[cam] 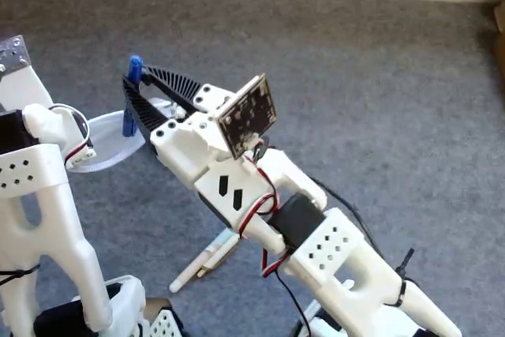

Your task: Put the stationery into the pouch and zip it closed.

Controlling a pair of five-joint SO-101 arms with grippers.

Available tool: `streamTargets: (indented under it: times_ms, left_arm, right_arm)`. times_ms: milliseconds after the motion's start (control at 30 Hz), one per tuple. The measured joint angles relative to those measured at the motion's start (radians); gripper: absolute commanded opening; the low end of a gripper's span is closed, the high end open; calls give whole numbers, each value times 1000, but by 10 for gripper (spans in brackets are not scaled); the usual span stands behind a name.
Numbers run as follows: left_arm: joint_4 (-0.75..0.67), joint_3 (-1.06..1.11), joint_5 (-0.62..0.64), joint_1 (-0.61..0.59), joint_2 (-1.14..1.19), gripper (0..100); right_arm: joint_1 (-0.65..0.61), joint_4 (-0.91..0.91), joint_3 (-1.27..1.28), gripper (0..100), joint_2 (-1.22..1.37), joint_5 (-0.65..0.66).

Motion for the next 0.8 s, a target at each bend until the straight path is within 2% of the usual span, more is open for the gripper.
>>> streamTargets:
  times_ms: [233, 400, 800]
  left_arm:
    - [-2, 17, 0, 0, -2, 7]
    - [-2, 17, 0, 0, -2, 7]
    - [-2, 17, 0, 0, -2, 7]
  right_arm:
    - [0, -272, 230, 5, 0, 0]
    - [0, -387, 334, 5, 0, 0]
    - [-61, -439, 428, 9, 0, 0]
